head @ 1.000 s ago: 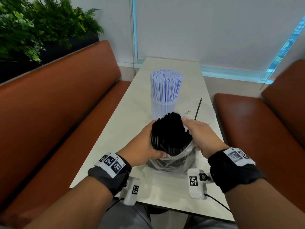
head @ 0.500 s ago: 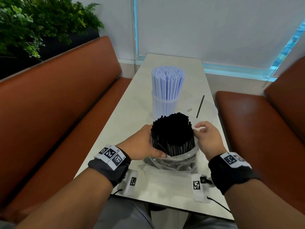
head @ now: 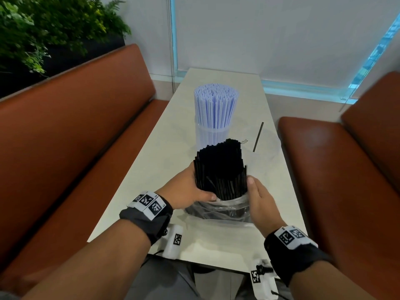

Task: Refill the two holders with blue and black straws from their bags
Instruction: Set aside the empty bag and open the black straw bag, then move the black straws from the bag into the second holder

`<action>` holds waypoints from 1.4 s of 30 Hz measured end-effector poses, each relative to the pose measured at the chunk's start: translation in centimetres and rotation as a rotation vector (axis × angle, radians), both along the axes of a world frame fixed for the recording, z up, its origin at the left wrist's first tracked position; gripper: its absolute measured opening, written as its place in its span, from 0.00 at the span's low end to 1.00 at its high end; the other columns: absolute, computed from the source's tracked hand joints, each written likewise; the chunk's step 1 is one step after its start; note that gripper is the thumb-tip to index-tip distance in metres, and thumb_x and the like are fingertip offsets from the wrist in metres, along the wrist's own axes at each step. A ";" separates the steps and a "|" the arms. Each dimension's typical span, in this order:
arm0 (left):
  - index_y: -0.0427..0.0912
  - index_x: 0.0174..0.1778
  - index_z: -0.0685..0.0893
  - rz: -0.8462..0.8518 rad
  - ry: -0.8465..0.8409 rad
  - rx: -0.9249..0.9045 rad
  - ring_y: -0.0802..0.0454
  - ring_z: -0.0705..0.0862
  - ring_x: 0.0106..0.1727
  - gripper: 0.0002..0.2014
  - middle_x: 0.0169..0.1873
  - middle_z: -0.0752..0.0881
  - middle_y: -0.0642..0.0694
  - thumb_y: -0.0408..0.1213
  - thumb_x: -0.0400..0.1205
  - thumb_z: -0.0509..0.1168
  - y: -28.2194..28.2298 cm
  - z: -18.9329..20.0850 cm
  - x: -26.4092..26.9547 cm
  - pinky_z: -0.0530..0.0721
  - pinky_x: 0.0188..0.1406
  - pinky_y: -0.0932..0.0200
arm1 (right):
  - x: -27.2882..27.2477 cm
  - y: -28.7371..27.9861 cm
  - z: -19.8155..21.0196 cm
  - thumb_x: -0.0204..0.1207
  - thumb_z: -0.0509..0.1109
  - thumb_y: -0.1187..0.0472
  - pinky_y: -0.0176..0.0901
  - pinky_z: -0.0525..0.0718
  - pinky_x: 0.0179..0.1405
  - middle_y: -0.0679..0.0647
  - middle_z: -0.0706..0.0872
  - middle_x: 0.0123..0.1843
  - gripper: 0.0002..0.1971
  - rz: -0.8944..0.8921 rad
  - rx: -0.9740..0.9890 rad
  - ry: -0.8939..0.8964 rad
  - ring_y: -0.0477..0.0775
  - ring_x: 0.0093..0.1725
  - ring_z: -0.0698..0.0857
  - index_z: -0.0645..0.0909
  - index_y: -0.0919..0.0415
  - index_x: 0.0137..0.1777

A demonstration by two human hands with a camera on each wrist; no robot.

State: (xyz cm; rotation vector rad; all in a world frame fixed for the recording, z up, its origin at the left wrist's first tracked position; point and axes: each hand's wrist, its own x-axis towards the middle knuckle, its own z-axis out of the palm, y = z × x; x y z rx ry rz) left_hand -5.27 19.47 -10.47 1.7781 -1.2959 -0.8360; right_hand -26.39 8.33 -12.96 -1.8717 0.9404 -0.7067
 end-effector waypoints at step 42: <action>0.51 0.52 0.87 -0.002 -0.732 0.095 0.55 0.83 0.52 0.37 0.51 0.85 0.53 0.80 0.70 0.53 1.2 3.1 -0.6 0.81 0.49 0.57 | 5.4 -1.9 3.5 0.74 0.46 0.31 0.81 0.58 0.66 0.51 0.74 0.70 0.29 0.018 -0.246 1.058 0.62 0.71 0.72 0.69 0.36 0.72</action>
